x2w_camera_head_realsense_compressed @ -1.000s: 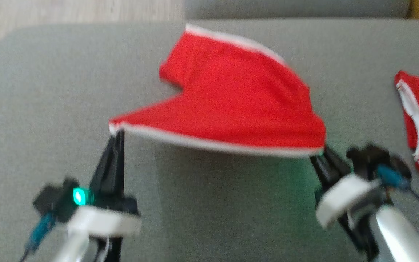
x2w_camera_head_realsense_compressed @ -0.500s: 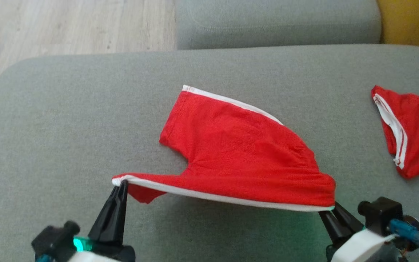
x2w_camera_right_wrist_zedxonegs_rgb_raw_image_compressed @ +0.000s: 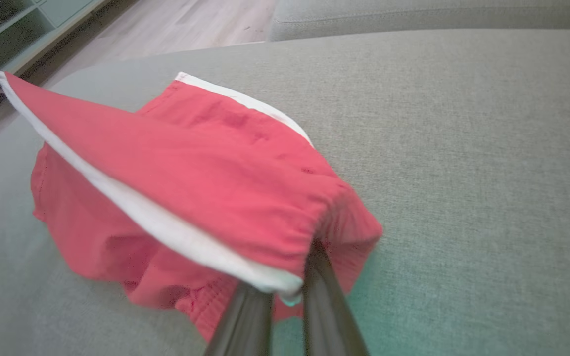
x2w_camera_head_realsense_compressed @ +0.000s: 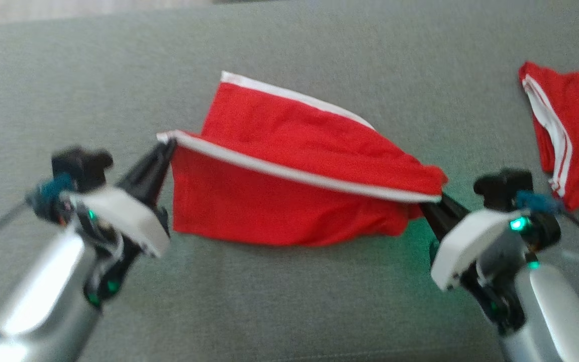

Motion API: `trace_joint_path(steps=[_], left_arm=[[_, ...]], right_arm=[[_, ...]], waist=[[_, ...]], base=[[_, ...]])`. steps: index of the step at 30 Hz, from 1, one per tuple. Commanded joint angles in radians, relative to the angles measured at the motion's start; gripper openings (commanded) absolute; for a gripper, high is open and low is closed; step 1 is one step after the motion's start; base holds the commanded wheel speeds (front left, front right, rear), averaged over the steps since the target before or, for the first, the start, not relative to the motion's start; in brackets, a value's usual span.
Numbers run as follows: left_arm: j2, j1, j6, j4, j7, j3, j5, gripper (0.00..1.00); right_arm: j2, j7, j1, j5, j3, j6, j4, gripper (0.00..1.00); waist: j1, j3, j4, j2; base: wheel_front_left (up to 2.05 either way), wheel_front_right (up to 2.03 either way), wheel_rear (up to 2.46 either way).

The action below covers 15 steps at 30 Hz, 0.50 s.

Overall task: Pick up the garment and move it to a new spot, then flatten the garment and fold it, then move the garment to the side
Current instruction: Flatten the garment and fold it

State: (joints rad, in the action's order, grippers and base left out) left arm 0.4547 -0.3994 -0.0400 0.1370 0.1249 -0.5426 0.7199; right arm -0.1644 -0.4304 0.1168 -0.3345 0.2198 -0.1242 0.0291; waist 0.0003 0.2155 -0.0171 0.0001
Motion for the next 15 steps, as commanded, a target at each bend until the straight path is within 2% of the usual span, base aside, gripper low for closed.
trace_joint_path(steps=[1, 5, 11, 12, 13, 14, 15], left_arm=[[0.037, -0.107, -0.019, 0.028, 0.032, 0.04, 0.012, 0.0], [0.038, -0.249, -0.057, 0.166, 0.107, 0.018, 0.019, 0.0], [0.02, -0.388, -0.082, 0.32, 0.135, -0.022, 0.023, 0.0], [0.019, -0.401, -0.083, 0.335, 0.135, -0.029, 0.022, 0.0], [0.019, -0.414, -0.085, 0.35, 0.135, -0.036, 0.022, 0.0], [0.02, -0.426, -0.086, 0.364, 0.133, -0.041, 0.022, 0.0], [0.02, -0.438, -0.087, 0.377, 0.132, -0.047, 0.022, 0.0]], right_arm=[[0.007, -0.008, 0.071, -0.008, 0.022, -0.007, -0.001, 0.0], [0.037, -0.005, 0.181, -0.011, 0.035, -0.007, -0.105, 0.0], [0.074, 0.027, 0.299, -0.017, 0.063, -0.007, -0.24, 0.0], [0.078, 0.034, 0.31, -0.019, 0.066, -0.007, -0.252, 0.07], [0.082, 0.042, 0.321, -0.02, 0.068, -0.007, -0.264, 0.22], [0.086, 0.05, 0.331, -0.02, 0.069, -0.007, -0.274, 0.41], [0.09, 0.061, 0.339, -0.019, 0.07, -0.007, -0.283, 0.96]], waist=[[-0.0003, 0.061, -0.046, -0.0001], [-0.0003, 0.105, -0.082, -0.0001], [-0.0003, 0.141, -0.118, -0.0001], [-0.0003, 0.144, -0.122, -0.0001], [-0.0003, 0.147, -0.126, -0.0001], [-0.0003, 0.15, -0.13, -0.0001], [-0.0003, 0.152, -0.133, -0.0001]], base=[[0.0, 0.0, 0.0], [0.0, 0.0, 0.0], [0.0, 0.0, 0.0], [0.0, 0.0, 0.0], [0.0, 0.0, 0.0], [0.0, 0.0, 0.0], [0.0, 0.0, 0.0]])
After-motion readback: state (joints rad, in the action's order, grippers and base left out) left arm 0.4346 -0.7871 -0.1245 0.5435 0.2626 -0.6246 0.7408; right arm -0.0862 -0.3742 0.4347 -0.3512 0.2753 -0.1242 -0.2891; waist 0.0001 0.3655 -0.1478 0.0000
